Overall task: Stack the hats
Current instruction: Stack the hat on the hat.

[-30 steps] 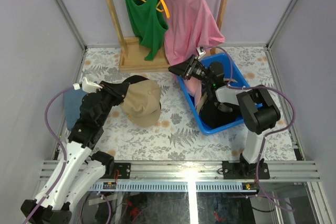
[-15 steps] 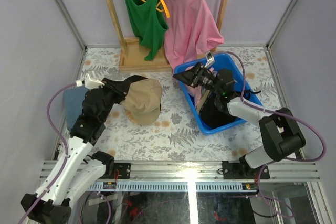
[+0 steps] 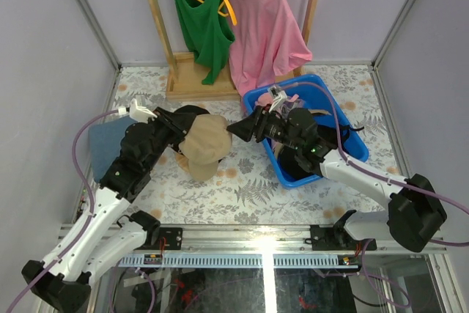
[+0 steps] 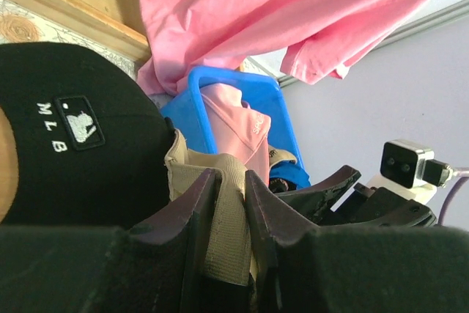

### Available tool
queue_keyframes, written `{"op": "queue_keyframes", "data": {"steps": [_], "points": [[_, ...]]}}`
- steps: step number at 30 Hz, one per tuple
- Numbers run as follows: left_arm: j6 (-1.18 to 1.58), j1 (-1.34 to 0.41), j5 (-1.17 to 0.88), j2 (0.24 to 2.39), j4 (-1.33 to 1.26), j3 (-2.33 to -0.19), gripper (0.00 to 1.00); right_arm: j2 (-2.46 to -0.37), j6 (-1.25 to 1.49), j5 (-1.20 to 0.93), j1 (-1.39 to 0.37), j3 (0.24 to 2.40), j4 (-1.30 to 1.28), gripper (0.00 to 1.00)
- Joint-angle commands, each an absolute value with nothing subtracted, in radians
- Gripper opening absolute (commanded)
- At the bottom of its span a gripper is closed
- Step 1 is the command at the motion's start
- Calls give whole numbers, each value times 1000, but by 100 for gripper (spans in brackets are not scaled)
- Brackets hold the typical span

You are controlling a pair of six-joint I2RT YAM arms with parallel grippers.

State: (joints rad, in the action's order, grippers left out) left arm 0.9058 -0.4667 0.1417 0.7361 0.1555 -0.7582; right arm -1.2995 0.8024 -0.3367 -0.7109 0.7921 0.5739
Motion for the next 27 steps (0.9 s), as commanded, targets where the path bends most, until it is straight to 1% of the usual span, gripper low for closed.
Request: {"op": "queue_keyframes", "data": {"steps": [1, 15, 18, 22, 25, 27], "points": [[890, -498, 169, 746, 100, -799, 0, -1269, 696, -232, -747, 873, 433, 64], [890, -572, 169, 800, 100, -821, 0, -1257, 675, -210, -812, 915, 319, 65], [890, -586, 169, 806, 100, -825, 0, -1255, 677, -201, -818, 916, 293, 63], [890, -600, 169, 816, 100, -829, 0, -1241, 685, -187, -826, 898, 270, 57], [890, -609, 169, 823, 100, -827, 0, -1228, 683, -176, -828, 895, 251, 47], [890, -615, 169, 827, 100, -829, 0, -1222, 678, -171, -828, 904, 232, 38]]}}
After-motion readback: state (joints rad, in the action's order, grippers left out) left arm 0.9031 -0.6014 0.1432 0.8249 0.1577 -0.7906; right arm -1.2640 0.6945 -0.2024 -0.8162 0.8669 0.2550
